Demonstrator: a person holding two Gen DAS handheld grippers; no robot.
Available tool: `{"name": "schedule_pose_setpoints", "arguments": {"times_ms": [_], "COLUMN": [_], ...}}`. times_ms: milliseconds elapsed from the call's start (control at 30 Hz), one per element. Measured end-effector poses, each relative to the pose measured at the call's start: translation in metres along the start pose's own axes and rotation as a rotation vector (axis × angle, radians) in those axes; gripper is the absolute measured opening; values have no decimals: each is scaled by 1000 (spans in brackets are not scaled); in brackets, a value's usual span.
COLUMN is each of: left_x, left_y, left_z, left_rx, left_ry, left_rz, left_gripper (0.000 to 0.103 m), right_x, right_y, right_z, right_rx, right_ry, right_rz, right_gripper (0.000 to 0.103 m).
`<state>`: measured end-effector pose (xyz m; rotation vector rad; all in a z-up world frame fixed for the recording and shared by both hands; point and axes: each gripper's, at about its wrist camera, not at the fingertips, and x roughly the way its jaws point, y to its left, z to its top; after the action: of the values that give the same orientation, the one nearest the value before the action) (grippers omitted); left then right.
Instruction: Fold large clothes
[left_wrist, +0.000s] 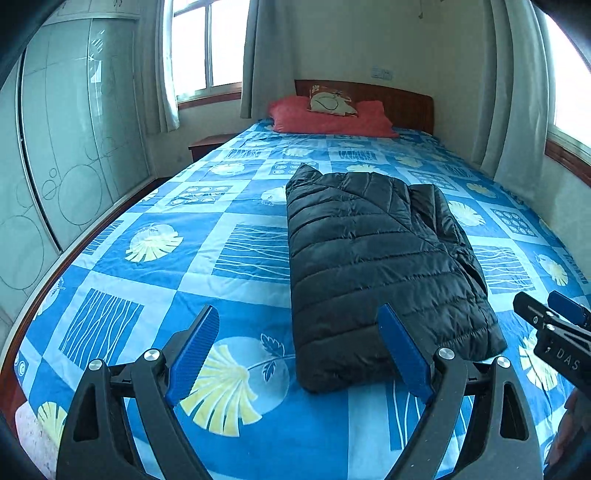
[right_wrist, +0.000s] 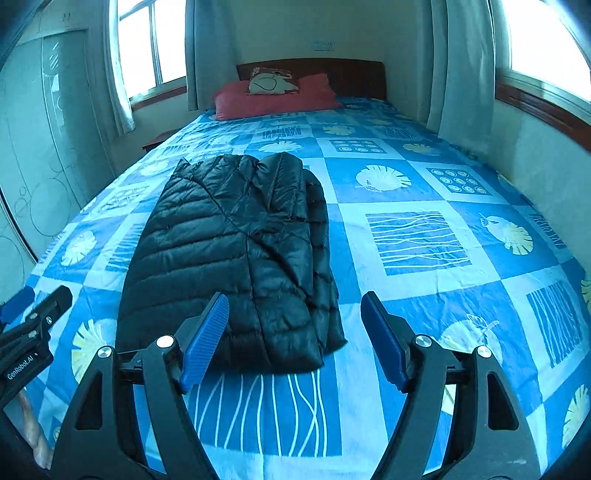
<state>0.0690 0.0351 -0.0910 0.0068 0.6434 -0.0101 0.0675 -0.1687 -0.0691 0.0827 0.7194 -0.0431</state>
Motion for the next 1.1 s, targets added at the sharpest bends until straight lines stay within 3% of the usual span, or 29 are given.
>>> {"name": "schedule_pose_setpoints", "arguments": {"times_ms": [1100], "left_x": [-10], "left_y": [-13], "left_z": [-7], "left_rx": [15], "left_ry": [12], "left_rz": [-22], "left_gripper": [88], "right_x": [-11], "right_y": [4], "right_z": [-12], "right_rx": [-15], "right_ry": [-4], "right_rz": [-18], "right_gripper": [80]}}
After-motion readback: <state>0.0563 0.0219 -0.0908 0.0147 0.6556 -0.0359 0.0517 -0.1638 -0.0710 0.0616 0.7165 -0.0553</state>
